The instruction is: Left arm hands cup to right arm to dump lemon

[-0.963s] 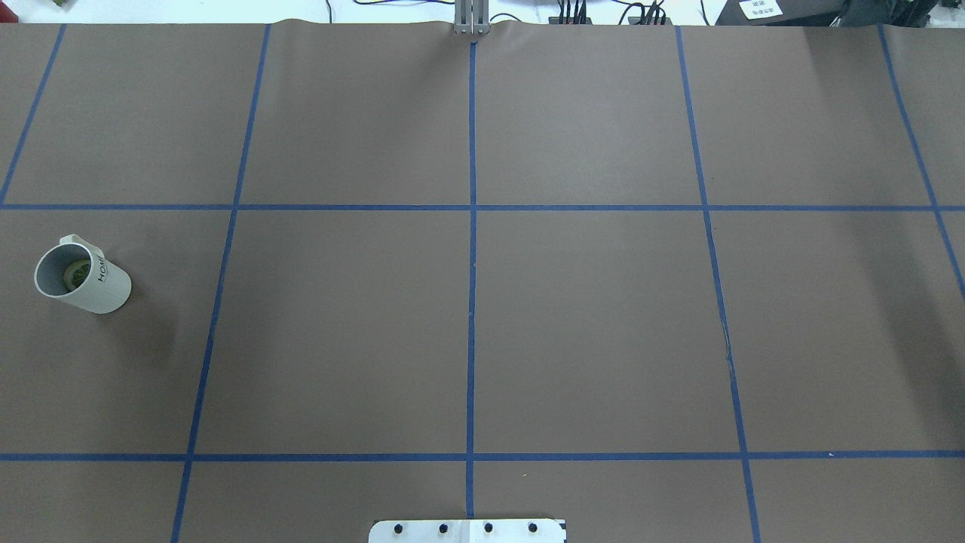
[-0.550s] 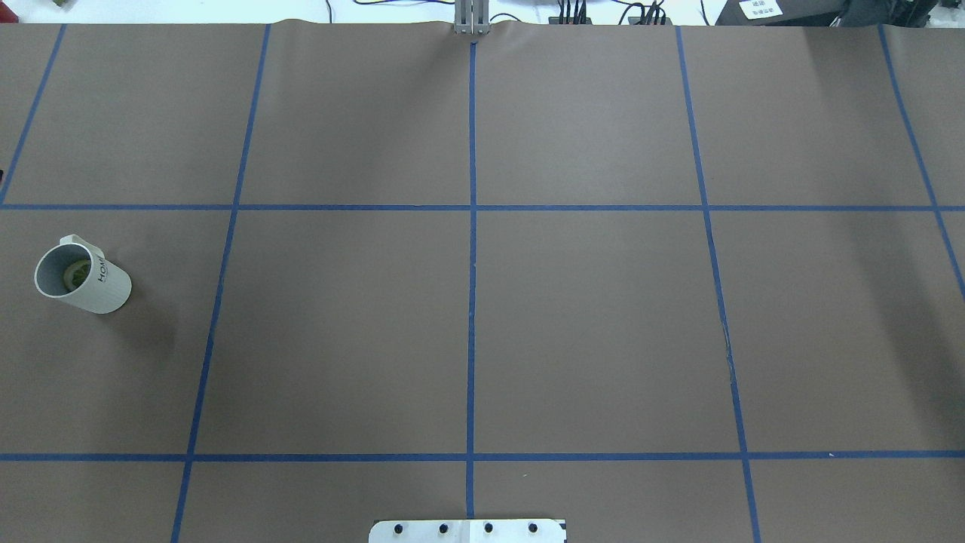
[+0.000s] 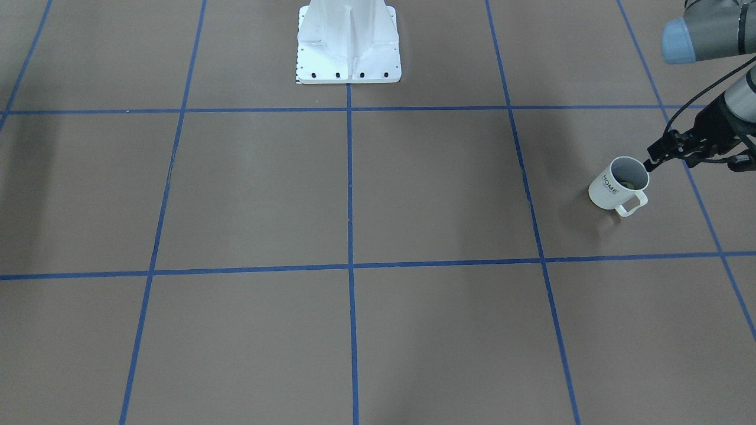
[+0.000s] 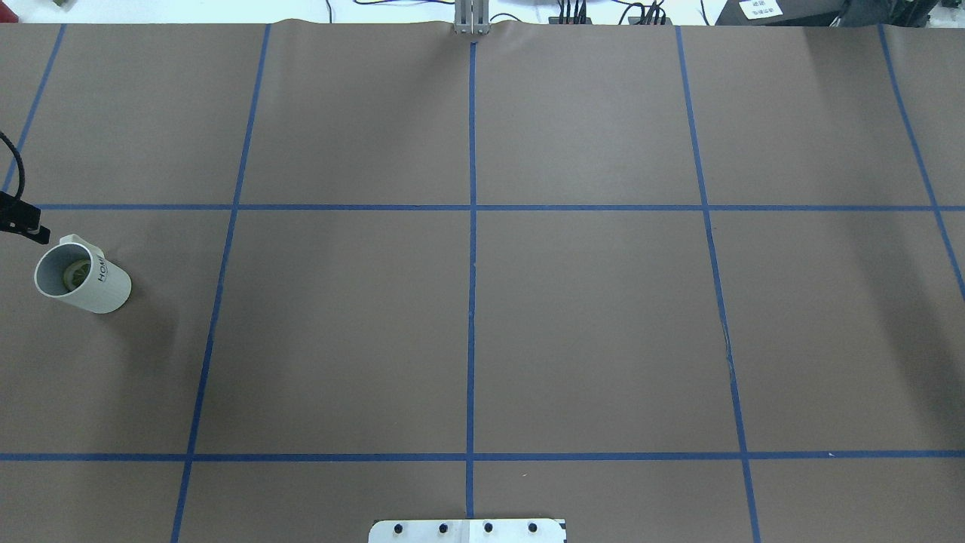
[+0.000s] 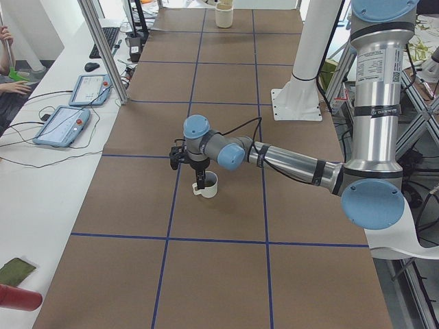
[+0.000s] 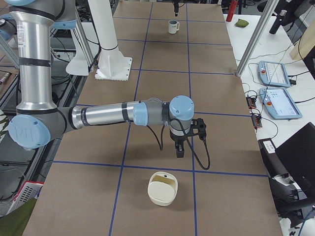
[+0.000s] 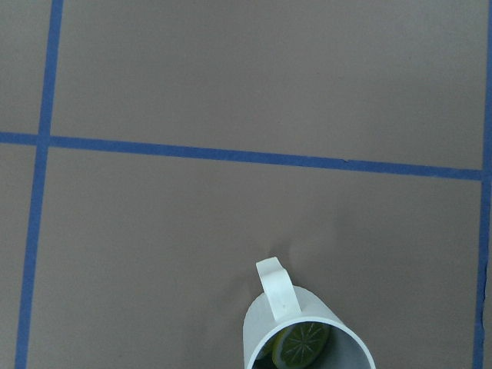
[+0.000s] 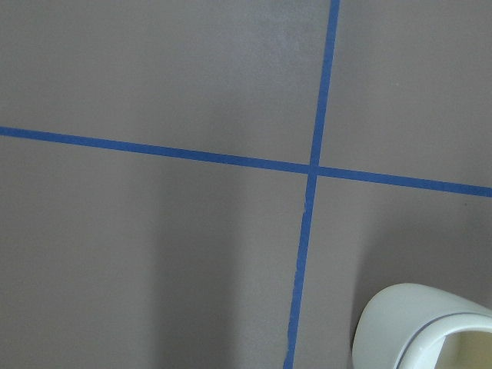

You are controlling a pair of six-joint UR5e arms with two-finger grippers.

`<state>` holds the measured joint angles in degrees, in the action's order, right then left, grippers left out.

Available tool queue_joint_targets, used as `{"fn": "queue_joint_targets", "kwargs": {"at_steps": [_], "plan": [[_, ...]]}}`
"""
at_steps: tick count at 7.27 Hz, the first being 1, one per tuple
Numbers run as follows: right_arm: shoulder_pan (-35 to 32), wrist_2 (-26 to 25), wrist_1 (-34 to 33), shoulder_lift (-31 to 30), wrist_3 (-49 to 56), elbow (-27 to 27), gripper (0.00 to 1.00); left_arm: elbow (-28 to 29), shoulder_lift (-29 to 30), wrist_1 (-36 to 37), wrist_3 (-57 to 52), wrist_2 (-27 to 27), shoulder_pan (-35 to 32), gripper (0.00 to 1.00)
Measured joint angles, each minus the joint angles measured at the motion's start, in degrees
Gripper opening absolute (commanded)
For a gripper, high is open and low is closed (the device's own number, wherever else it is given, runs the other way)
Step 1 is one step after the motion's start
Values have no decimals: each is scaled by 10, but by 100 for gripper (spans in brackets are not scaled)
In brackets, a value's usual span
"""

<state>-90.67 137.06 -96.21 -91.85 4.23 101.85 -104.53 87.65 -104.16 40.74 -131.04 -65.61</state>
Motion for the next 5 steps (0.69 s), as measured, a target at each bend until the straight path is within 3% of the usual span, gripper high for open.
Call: {"fn": "queue_joint_targets", "kwargs": {"at_steps": [5], "plan": [[1,8,0,0,-1,0,100,69,4,-64,9,19,31,100]]}}
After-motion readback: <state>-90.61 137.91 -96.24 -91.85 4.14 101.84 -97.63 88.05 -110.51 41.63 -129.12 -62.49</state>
